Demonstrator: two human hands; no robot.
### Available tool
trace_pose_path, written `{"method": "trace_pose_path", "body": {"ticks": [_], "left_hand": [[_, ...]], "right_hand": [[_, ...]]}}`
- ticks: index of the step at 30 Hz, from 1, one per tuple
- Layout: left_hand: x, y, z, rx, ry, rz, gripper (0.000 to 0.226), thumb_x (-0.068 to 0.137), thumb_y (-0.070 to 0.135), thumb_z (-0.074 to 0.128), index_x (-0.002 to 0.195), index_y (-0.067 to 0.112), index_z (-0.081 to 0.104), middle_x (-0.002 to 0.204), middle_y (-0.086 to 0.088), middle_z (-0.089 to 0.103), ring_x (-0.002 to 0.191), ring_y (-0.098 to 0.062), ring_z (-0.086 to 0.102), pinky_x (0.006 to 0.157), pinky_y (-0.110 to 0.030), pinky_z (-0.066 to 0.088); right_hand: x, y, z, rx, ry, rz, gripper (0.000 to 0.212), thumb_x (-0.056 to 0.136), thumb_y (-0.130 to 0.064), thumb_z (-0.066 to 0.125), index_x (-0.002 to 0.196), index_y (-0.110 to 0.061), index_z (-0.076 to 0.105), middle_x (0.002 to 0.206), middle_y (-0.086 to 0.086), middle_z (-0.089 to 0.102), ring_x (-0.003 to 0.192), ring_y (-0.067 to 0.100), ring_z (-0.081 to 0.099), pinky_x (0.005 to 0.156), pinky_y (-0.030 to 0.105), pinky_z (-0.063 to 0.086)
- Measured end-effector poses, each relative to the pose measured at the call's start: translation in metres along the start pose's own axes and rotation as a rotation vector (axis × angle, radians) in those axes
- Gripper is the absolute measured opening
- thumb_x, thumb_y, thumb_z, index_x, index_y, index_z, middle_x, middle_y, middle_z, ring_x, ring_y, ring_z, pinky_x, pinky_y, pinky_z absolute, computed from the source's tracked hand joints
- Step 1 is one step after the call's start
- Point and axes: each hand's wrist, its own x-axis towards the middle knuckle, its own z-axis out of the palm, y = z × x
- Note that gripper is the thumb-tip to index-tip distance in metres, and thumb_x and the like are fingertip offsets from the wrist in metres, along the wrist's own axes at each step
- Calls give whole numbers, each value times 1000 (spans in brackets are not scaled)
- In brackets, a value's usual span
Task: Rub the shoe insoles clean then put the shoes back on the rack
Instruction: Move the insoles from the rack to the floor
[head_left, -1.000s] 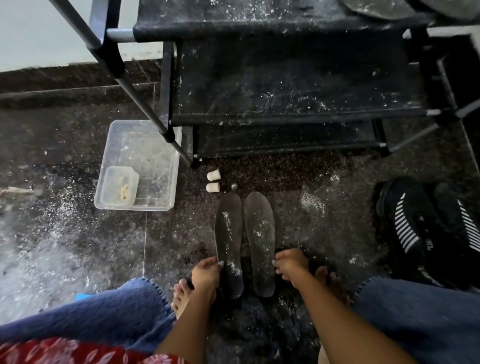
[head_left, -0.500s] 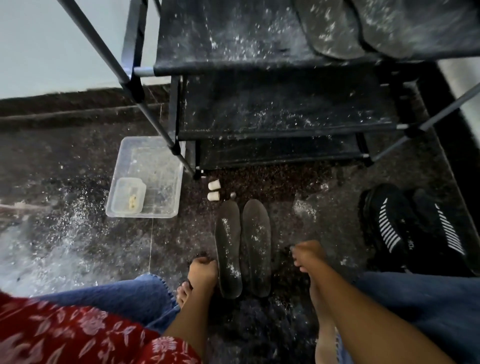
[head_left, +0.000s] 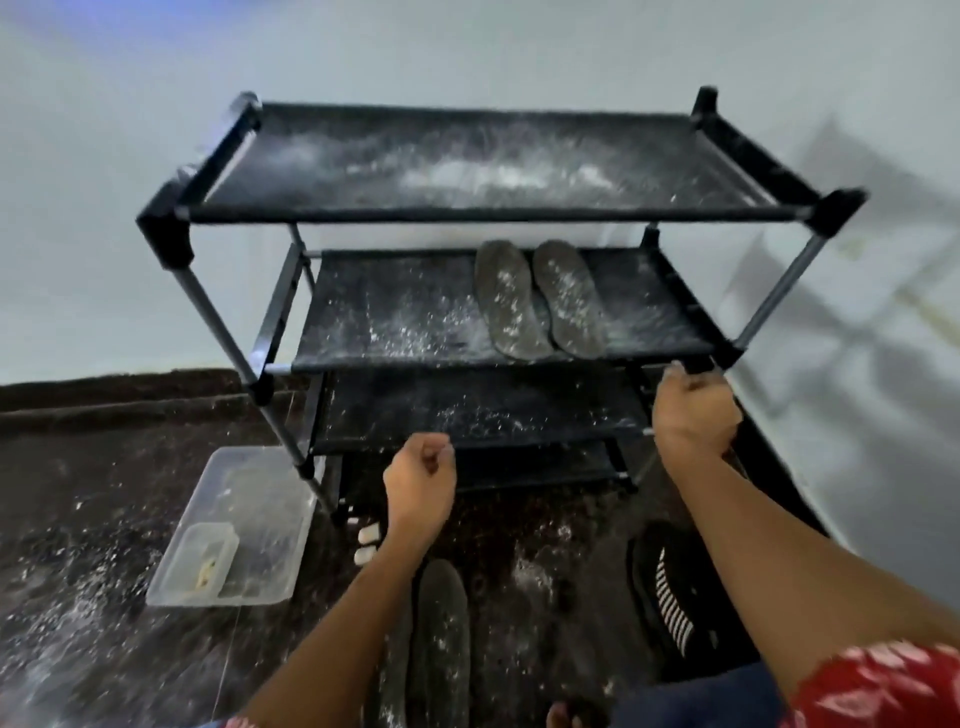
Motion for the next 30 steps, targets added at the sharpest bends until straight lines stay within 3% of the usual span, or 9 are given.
{"method": "trace_pose_path", "body": {"ticks": [3, 5, 10, 13, 15, 18, 21, 26, 30], "left_hand": [[22, 59, 12, -40, 14, 114, 9, 91, 15, 58, 98, 14, 63, 87, -4, 70, 82, -15, 65, 74, -17, 48], [40, 88, 24, -45, 8, 115, 11, 91, 15, 58, 99, 11, 64, 91, -7, 71, 87, -18, 66, 81, -25, 50], [84, 129, 45, 17, 25, -8, 22, 90, 11, 58, 110, 6, 63, 107, -8, 66, 91, -17, 60, 75, -20, 44], [101, 137, 52, 82, 60, -65, 10, 88, 8, 57, 89, 8, 66, 99, -6, 63, 89, -17, 58, 74, -17, 41], [111, 142, 56, 87, 93, -137, 18, 86, 10, 61, 68, 10, 57, 88, -6, 58, 85, -18, 58, 72, -21, 43], [125, 146, 57, 70, 86, -236, 22, 78, 18, 75, 87, 2, 63, 93, -7, 65, 81, -18, 63, 65, -24, 49], [130, 150, 55, -22, 21, -296, 32, 69, 13, 83, 90, 0, 62, 94, -14, 68, 69, -21, 68, 52, -28, 55], [134, 152, 57, -5, -15, -368, 27, 66, 4, 83, 78, -1, 59, 78, -16, 67, 56, -21, 66, 50, -30, 57], [139, 150, 56, -3, -18, -395, 21, 71, -3, 77, 72, -1, 56, 73, -16, 67, 49, -19, 62, 50, -29, 57]], "right_hand": [[20, -29, 13, 135, -108, -80, 19, 88, -26, 59, 82, -9, 64, 92, 17, 69, 91, 33, 64, 82, 34, 51], [32, -36, 27, 137, -204, -109, 11, 84, -16, 60, 81, -11, 69, 90, 16, 71, 89, 32, 66, 85, 42, 54], [53, -35, 47, 123, -270, -137, 29, 80, 1, 63, 60, -20, 65, 81, 14, 71, 82, 30, 68, 81, 44, 56], [63, -36, 48, 92, -282, -212, 11, 81, 3, 65, 80, -6, 72, 88, 16, 71, 88, 28, 66, 89, 40, 52], [65, -39, 48, 57, -291, -268, 11, 81, 0, 66, 89, -3, 73, 91, 14, 71, 93, 26, 64, 94, 38, 49], [64, -45, 53, -11, -349, -275, 11, 82, -8, 68, 90, -3, 73, 97, 12, 71, 103, 25, 60, 100, 36, 44], [62, -54, 60, -98, -433, -252, 16, 84, -17, 69, 97, -7, 71, 107, 12, 68, 105, 26, 60, 96, 33, 46], [56, -57, 73, -236, -432, -240, 8, 82, -14, 69, 89, -10, 67, 99, 10, 67, 96, 26, 61, 71, 26, 42], [59, -57, 75, -196, -400, -208, 13, 80, -18, 69, 89, -8, 67, 94, 11, 67, 91, 27, 62, 69, 27, 42]]}}
